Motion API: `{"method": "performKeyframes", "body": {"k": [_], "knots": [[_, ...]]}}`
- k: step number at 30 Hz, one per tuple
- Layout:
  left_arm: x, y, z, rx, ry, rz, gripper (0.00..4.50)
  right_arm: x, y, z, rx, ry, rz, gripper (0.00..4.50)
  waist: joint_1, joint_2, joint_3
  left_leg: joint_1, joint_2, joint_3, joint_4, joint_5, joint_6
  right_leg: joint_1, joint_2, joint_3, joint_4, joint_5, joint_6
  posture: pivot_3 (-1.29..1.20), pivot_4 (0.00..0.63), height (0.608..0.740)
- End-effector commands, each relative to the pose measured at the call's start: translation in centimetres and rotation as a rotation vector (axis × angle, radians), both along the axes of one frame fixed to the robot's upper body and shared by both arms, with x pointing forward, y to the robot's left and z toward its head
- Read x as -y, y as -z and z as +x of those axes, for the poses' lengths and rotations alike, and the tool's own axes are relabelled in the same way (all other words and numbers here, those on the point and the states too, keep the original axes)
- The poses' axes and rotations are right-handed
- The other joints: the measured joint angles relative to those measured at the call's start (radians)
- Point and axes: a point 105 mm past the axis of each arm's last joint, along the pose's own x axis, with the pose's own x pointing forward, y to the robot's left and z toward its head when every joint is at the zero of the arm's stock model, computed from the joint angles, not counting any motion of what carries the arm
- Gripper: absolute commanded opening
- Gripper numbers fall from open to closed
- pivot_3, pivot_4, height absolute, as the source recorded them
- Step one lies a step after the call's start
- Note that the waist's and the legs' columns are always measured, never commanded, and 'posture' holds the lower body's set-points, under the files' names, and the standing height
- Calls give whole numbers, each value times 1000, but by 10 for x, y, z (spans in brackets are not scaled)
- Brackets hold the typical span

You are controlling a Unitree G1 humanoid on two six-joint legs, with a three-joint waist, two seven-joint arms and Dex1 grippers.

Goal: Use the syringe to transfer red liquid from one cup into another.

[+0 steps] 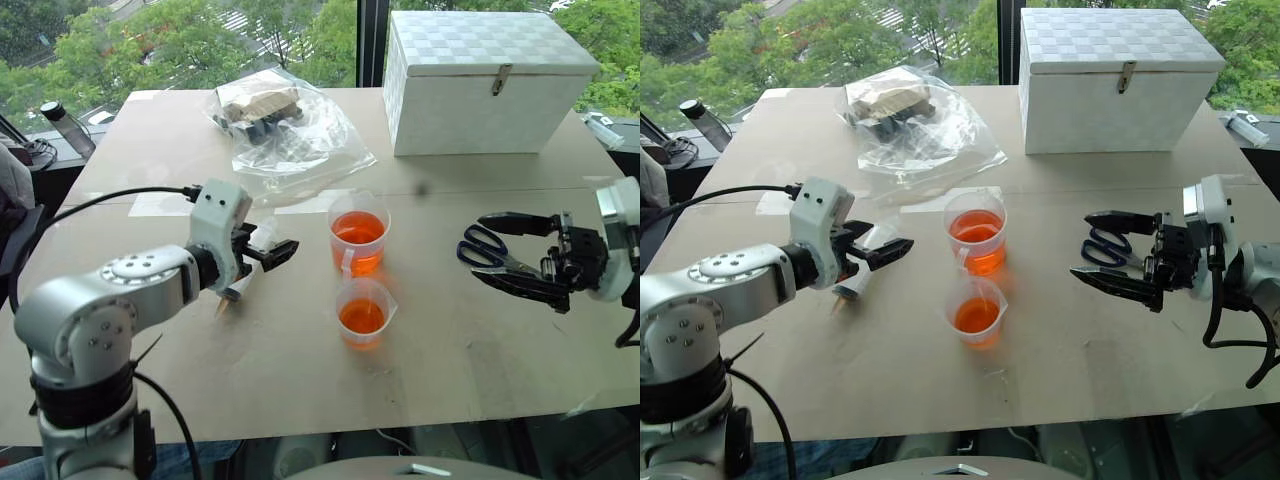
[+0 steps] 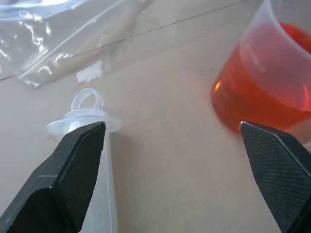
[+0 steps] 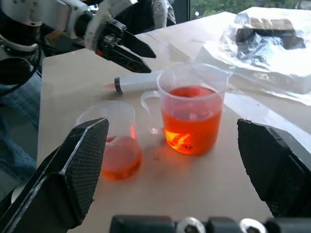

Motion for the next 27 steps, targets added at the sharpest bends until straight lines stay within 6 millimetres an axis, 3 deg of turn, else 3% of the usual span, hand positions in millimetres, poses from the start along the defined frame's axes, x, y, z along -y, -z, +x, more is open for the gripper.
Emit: {"method": "performKeyframes", "body": {"k": [1, 7, 13, 17, 27], "knots": [[-22, 3, 2, -64, -105, 50, 4500, -8, -14, -5, 33, -44, -13, 4469, -4, -1, 1, 0, 0, 0, 0, 0, 0, 0, 0, 1, 0, 0, 0, 0, 150, 740], [-24, 24, 6, -217, -119, 66, 4500, -27, -24, -9, 65, -111, -63, 4469, 2, -2, 1, -1, 0, 0, 0, 1, -1, -1, -2, 1, 0, 0, 0, 0, 150, 740], [-27, 23, 26, -288, -149, 123, 4500, -42, -25, -16, 90, -122, -159, 4469, 2, -4, 2, -1, 0, 0, 0, 1, -2, -1, -2, 0, 0, 0, 0, 0, 150, 740], [-31, 26, 39, -337, -181, 158, 4500, -41, -20, -17, 88, -65, -273, 4469, 0, -4, 2, -2, 0, 0, -1, 2, -3, -3, -2, 0, -1, 0, 0, 0, 150, 740], [-31, 30, 47, -408, -163, 190, 4500, -52, -41, -24, 116, -24, -168, 4469, 0, -5, 3, -3, 0, 0, -1, 2, -4, -3, -2, 0, 0, 0, 0, 0, 150, 740]]}}
